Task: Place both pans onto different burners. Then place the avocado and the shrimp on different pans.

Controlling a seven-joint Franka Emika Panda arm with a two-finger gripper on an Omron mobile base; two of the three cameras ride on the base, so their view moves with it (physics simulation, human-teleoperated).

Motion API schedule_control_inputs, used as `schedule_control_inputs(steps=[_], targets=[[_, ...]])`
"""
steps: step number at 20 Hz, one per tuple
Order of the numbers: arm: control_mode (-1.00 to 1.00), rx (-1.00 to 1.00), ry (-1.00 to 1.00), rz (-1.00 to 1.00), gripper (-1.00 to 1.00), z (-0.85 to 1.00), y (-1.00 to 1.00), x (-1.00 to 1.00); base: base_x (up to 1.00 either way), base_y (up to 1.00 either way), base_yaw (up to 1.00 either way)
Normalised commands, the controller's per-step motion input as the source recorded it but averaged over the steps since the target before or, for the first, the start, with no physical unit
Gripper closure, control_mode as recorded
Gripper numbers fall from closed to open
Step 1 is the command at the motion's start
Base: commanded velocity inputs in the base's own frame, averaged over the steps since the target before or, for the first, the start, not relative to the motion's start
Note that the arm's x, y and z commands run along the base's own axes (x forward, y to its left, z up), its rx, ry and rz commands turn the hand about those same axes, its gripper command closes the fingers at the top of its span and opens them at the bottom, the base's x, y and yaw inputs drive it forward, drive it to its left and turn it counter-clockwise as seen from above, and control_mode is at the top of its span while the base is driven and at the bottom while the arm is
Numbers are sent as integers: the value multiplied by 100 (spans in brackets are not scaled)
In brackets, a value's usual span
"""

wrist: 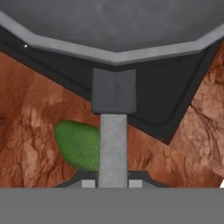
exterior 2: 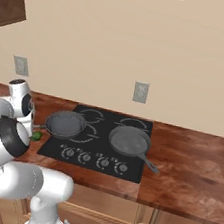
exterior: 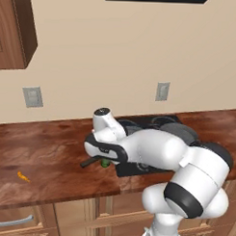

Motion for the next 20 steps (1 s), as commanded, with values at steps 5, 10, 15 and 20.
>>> schedule_control_inputs(steps=[5, 10, 15, 20], targets=[[-100, 0, 0, 0, 100, 0, -18, 0, 0, 0, 0], [-100, 0, 0, 4, 100, 0, -12, 0, 0, 0, 0], [-100, 0, 0, 8, 100, 0, -6, 0, 0, 0, 0], [-100, 0, 0, 10, 100, 0, -10, -6, 0, 0, 0]])
